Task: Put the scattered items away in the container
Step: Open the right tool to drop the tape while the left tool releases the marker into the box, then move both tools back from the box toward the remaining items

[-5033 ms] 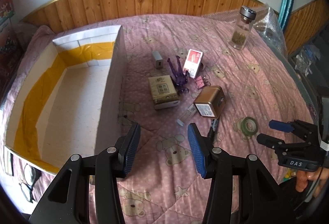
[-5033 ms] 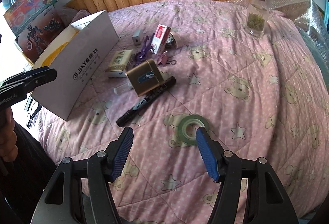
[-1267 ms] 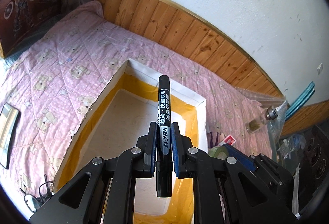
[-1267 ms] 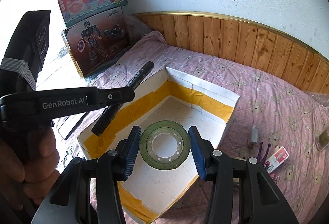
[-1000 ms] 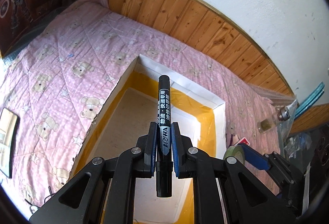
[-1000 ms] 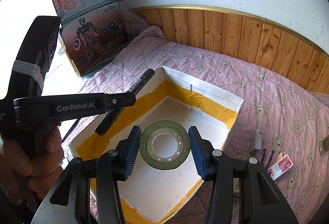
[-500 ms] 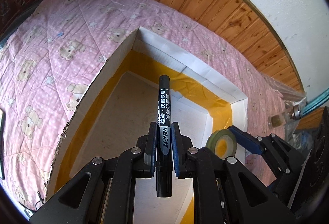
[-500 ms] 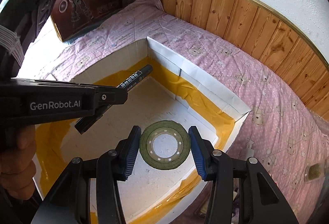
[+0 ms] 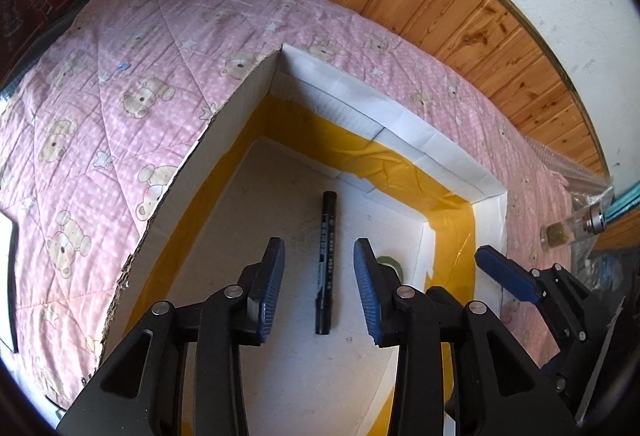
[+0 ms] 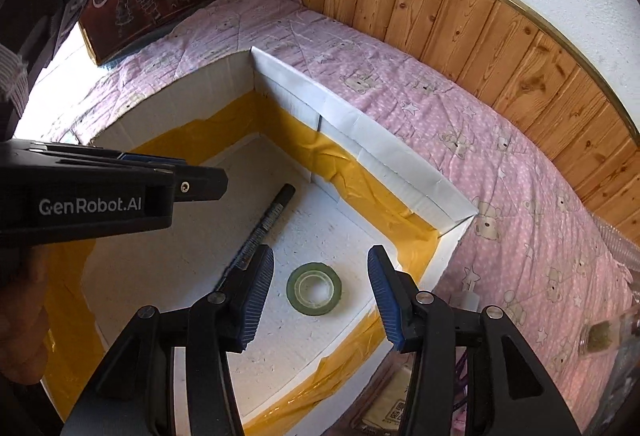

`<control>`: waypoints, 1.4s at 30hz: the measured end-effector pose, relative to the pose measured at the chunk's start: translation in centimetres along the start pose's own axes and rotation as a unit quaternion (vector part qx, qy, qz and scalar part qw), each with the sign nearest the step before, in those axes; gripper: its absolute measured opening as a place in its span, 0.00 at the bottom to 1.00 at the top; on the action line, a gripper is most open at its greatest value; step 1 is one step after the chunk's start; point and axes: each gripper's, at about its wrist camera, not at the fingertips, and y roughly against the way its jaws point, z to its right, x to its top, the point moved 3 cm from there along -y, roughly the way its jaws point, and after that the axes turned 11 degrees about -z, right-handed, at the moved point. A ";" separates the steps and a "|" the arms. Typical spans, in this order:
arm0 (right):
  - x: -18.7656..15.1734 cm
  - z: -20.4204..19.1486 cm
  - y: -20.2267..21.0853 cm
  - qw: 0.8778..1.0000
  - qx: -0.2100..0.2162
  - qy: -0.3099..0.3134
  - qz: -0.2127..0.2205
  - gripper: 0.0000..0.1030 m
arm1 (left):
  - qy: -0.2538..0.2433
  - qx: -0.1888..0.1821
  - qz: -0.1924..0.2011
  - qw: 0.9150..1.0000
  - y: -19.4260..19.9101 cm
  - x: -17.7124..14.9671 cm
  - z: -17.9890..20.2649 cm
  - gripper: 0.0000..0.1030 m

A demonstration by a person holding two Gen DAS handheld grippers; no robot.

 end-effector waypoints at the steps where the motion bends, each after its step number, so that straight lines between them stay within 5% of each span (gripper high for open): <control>1: -0.1 0.1 0.5 1.000 0.012 -0.008 0.008 0.49 | 0.000 -0.002 0.001 1.000 0.3 -0.2 0.0 0.37; 10: -2.7 -1.4 4.1 0.997 0.056 -0.035 0.049 0.49 | -0.001 0.003 0.028 1.000 3.0 -2.3 -0.8 0.37; 21: -9.3 -2.4 11.2 0.979 0.087 -0.045 0.176 0.49 | -0.038 -0.009 0.082 0.996 7.2 -7.7 2.9 0.37; 37: -13.4 -2.9 15.2 0.968 0.126 -0.048 0.210 0.49 | -0.077 0.022 0.212 0.974 12.2 -14.3 5.3 0.39; 42: -14.9 -2.1 16.0 0.968 0.126 -0.056 0.212 0.49 | -0.096 0.011 0.215 0.972 12.1 -15.5 6.5 0.39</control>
